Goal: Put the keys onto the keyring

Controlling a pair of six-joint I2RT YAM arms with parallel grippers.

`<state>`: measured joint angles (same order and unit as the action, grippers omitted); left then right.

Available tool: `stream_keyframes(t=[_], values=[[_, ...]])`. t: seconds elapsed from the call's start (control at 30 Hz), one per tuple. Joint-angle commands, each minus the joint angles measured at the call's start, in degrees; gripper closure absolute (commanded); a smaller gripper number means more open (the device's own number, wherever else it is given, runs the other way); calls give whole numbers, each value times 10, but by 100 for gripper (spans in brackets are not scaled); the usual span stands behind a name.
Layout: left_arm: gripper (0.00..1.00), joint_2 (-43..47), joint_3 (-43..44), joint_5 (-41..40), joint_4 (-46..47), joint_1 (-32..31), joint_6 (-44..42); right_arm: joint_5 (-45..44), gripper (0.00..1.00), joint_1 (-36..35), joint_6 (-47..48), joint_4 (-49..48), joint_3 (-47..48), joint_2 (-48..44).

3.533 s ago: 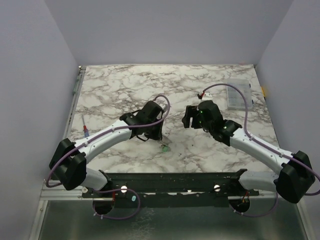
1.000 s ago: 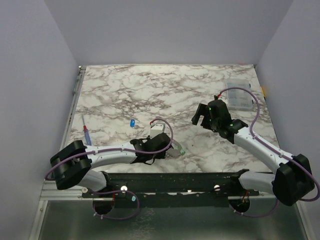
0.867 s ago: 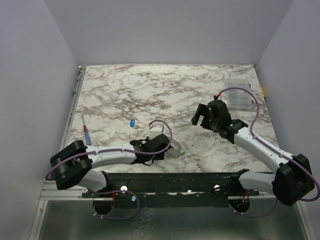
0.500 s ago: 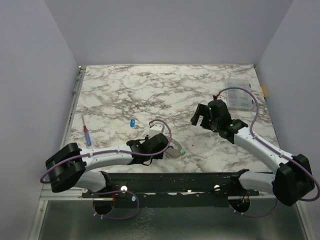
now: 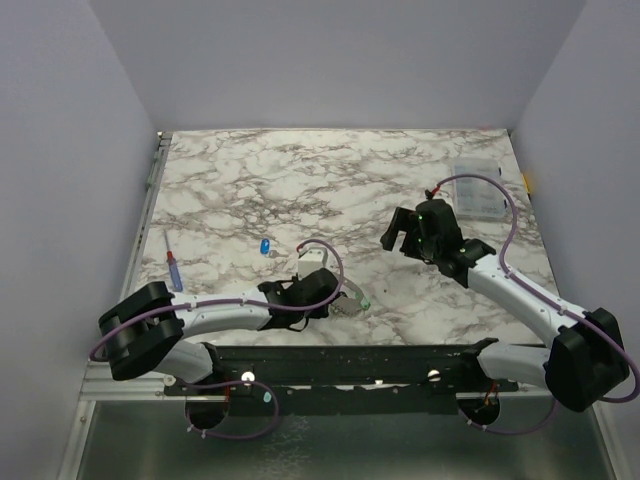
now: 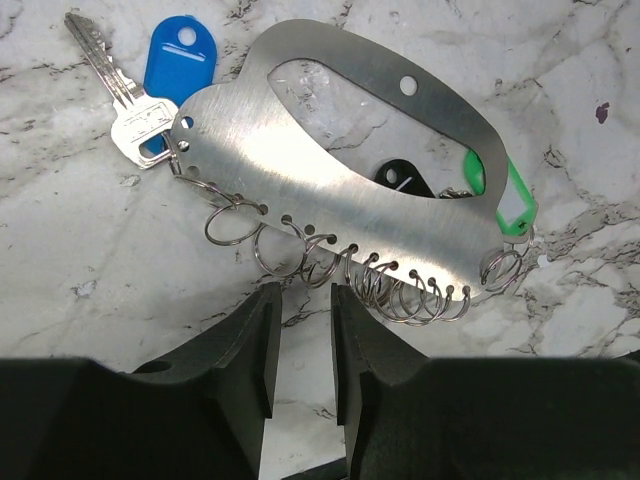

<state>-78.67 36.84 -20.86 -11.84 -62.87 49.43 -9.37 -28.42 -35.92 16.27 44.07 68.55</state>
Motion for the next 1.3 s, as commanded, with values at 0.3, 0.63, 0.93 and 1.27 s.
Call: stream_keyframes(t=[0.3, 0.63, 0.93, 1.27], values=[[69, -15, -28, -12, 60, -3, 47, 6, 6, 0, 9, -5, -12, -8], [71, -5, -48, -34, 83, -3, 64, 9, 6, -1, 10, -4, -8, -7], [64, 25, -90, -59, 176, -3, 40, 13, 6, -1, 12, -9, -12, -7], [59, 80, -74, -133, 160, -2, -82, 11, 6, -1, 24, -4, -8, -12]])
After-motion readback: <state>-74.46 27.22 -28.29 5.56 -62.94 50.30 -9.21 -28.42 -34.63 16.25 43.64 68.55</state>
